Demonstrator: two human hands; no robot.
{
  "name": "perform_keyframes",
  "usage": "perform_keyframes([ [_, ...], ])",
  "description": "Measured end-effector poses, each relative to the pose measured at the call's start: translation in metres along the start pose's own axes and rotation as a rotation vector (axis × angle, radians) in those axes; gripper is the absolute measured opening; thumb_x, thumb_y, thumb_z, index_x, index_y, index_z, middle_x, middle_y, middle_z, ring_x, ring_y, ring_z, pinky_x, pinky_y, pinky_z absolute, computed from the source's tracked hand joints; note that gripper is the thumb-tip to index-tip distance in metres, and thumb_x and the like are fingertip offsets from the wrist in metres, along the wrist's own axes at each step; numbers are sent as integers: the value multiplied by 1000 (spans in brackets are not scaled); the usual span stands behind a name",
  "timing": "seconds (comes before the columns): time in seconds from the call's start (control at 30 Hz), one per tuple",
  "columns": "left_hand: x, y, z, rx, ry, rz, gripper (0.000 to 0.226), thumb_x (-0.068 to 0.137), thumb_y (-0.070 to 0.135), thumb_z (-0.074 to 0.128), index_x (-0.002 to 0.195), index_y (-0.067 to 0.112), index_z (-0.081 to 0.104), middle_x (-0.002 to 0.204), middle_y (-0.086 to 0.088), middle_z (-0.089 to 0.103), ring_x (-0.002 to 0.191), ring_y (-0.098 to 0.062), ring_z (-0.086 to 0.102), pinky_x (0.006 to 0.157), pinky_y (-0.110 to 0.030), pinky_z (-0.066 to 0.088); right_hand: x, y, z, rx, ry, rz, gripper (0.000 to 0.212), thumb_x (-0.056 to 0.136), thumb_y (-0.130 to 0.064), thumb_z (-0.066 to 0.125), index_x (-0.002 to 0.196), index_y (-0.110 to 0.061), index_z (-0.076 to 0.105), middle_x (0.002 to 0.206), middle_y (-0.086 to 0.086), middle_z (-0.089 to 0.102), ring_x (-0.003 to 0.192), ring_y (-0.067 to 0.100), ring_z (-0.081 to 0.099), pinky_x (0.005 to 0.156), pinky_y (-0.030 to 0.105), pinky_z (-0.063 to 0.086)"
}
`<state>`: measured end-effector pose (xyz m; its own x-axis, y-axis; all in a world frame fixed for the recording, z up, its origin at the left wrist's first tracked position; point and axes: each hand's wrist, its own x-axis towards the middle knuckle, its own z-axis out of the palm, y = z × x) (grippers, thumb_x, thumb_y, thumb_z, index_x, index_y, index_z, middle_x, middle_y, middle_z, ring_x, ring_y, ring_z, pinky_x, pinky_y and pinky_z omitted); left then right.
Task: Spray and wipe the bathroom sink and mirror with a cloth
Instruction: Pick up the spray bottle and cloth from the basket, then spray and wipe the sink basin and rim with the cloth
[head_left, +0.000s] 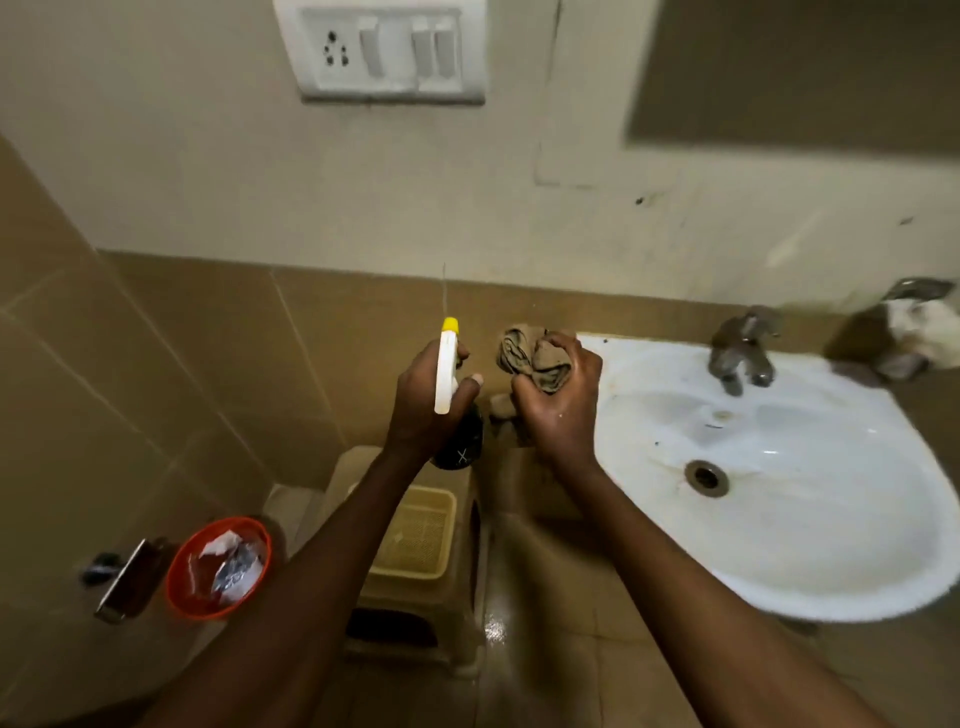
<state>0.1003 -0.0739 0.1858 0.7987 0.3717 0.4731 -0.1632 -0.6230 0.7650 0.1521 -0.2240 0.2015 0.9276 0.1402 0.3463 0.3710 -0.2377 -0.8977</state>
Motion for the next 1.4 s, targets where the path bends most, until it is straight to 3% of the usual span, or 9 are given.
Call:
perform_keyframes([
  [0.1,1,52,22,-75,-69,-3,34,79,33,61,102,8,59,94,-11,65,84,-26,63,74,-37,51,5,-15,-58,-47,69,2,43,67,-23,62,110,-18,58,106,10,53,93,-14,45,84,6,42],
  [0.2,4,109,42,-138,-107,35,27,80,23,63,102,9,59,93,-5,64,85,-20,61,74,-29,47,10,-35,-115,-64,145,20,45,65,-22,60,110,-19,58,106,12,51,89,-19,46,78,-1,36],
  [0.5,-24,251,138,-205,-270,76,26,78,26,64,102,16,59,95,3,64,90,-16,62,80,-33,50,-10,-44,-285,-133,316,47,42,67,-25,61,108,-22,54,117,2,39,94,6,49,84,11,36],
  [0.73,-47,318,211,-232,-356,14,26,78,32,62,101,20,59,95,2,66,87,-18,63,78,-34,51,-12,-23,-396,-253,355,65,39,70,-23,66,106,-14,55,116,2,39,90,8,48,77,14,38],
  [0.83,-54,323,240,-243,-408,-36,21,77,34,62,96,24,57,91,3,65,84,-19,63,77,-35,51,-10,-2,-427,-286,358,54,43,68,-29,64,107,-15,55,115,2,40,93,11,50,76,4,36],
  [0.93,-64,307,262,-223,-466,-73,23,78,37,61,92,20,58,87,1,66,81,-19,64,76,-35,51,-10,24,-437,-327,316,140,36,71,-14,69,105,-16,57,117,5,43,96,14,50,79,21,43],
  [1.1,-57,268,298,-189,-529,-124,24,78,35,62,90,14,61,84,-3,68,79,-19,65,76,-30,50,8,70,-434,-428,235,52,28,65,-23,54,91,-15,57,95,-12,50,110,22,42,77,28,38],
  [1.23,-31,240,337,-159,-556,-133,32,79,38,60,96,11,60,87,-6,67,79,-21,64,73,-27,49,46,102,-425,-403,267,104,36,64,-12,66,99,-12,59,113,1,48,97,-3,39,76,23,42],
  [1.4,-16,217,379,-158,-573,-156,29,80,35,63,98,12,60,86,-4,66,75,-14,61,70,-21,47,80,145,-419,-426,201,93,41,64,-3,73,101,-11,58,113,-3,38,94,14,50,75,23,42],
])
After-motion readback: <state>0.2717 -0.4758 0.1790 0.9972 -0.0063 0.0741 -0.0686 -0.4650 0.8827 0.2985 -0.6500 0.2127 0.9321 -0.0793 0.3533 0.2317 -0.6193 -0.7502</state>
